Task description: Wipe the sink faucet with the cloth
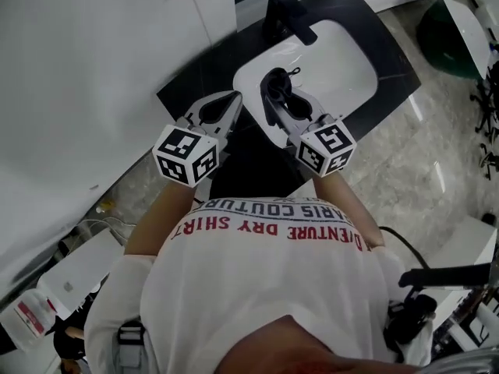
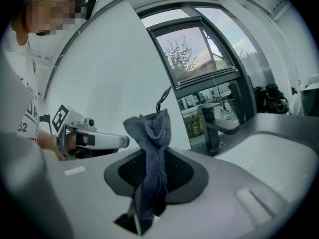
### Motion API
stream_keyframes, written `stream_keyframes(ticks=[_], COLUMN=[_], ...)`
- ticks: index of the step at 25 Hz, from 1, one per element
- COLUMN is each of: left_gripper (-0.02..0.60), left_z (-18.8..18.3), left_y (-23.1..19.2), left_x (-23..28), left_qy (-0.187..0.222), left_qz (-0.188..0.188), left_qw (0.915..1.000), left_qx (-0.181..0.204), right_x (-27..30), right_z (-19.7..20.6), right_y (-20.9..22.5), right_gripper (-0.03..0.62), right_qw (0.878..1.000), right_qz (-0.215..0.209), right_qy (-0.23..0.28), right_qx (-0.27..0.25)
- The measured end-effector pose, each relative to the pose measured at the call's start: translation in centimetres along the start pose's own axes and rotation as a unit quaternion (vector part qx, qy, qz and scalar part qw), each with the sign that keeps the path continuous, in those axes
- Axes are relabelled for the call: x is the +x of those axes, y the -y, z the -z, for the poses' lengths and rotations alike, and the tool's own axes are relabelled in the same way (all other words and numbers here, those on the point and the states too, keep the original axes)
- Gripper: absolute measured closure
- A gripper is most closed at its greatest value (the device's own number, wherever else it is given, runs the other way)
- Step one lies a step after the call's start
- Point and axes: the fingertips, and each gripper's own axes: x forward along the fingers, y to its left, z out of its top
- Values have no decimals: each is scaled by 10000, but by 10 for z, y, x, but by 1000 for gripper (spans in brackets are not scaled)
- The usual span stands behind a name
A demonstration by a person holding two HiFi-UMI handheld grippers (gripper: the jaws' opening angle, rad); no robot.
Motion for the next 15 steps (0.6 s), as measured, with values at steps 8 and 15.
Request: stream_keyframes(ticks=[8,15], left_gripper=[580,580], left_z=[-2,0], left_y=[-74,-104], left_x=[20,21], left_qy=[-148,-269], left_qz=[485,711], left_qw=[9987,9971], left_qx=[-32,8], right_x=[58,101], right_z=[-5,-18], right_y=[38,65], right_gripper=[517,517], right_qw=[9951,9868], right_qz=[973,1555], right_qy=[142,249], right_qx=[-71,-386])
